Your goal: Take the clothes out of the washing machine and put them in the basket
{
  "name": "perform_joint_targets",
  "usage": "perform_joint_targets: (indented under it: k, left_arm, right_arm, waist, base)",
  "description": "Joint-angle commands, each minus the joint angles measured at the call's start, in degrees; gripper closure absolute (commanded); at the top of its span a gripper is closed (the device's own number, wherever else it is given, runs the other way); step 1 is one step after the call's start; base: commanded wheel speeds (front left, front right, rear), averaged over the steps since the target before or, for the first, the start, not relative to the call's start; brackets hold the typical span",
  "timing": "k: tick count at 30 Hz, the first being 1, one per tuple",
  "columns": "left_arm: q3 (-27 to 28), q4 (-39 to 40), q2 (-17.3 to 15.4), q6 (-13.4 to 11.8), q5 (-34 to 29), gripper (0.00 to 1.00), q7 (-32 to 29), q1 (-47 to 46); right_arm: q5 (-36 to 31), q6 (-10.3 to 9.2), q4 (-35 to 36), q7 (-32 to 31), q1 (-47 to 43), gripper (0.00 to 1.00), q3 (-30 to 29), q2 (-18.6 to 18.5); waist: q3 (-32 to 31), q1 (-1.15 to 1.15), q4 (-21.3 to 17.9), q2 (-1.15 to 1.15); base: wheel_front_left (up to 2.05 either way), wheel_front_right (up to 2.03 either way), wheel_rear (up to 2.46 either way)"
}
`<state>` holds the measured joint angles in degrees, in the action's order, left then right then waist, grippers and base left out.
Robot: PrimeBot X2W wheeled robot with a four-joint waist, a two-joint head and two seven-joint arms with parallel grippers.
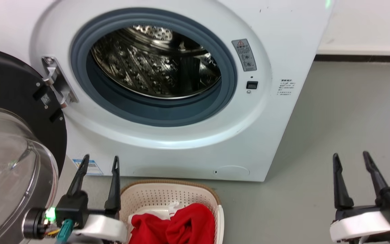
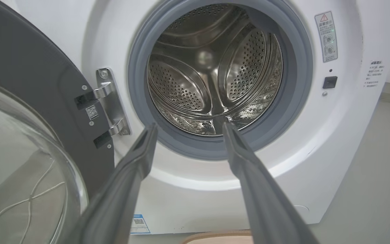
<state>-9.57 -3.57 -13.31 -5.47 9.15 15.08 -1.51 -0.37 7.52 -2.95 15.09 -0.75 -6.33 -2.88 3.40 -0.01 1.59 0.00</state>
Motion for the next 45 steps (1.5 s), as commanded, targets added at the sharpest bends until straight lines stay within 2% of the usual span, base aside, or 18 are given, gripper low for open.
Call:
perform_joint_targets:
  k: [1, 12, 13, 19, 27, 44, 45]
  left_arm:
    - [1.0, 0.9, 0.8, 0.2, -0.6, 0.0, 0.1, 1.7]
    - [5.8, 2.0, 5.5, 1.4, -1.6, 0.0, 0.1, 6.2]
    - [6.1, 0.9, 6.1, 2.2, -1.9, 0.0, 0.1, 6.8]
    - [7.3, -2.1, 7.2, 3.7, -2.7, 0.0, 0.1, 6.4]
    - [8.3, -2.3, 7.8, 4.8, -4.4, 0.0, 0.1, 5.5]
    - [9.4, -2.0, 9.3, 4.4, -6.2, 0.0, 0.1, 6.3]
    - [9.5, -2.3, 9.1, 4.5, -6.0, 1.0, 0.0, 6.0]
  right_arm:
    - [0.5, -0.06, -0.1, 0.1, -0.9, 0.0, 0.5, 0.0]
    - [1.5, -0.06, 0.9, 0.1, -3.6, 0.0, 2.5, 0.0]
    - [1.8, -0.06, 1.1, 0.1, -3.8, 0.0, 2.4, 0.0]
    - [2.3, -0.06, 1.4, 0.1, -4.2, 0.0, 2.3, 0.0]
    - [2.3, -0.06, 1.6, 0.1, -3.8, 0.0, 2.5, 0.0]
    - [1.7, -0.06, 1.2, 0.1, -3.2, 0.0, 2.5, 0.0]
    - [1.8, 0.0, 1.0, 0.0, -3.5, 1.0, 2.5, 0.0]
  waist:
    - [-1.5, 0.01, -0.7, 0.0]
    - [-3.4, 0.01, -2.0, 0.0]
    - [-3.6, 0.01, -2.2, 0.0]
    - [-3.8, 0.01, -2.7, 0.0]
    - [-3.7, 0.01, -2.9, 0.0]
    - [-3.8, 0.01, -2.9, 0.0]
    - [-3.8, 0.01, -2.9, 0.0]
  base:
    - [0.0, 0.0, 0.0]
    - [0.0, 0.0, 0.0]
    - [0.0, 0.0, 0.0]
    - [0.0, 0.0, 0.0]
    - [0.0, 0.0, 0.0]
    - [0.0, 0.0, 0.0]
    - [0.0, 0.0, 0.0]
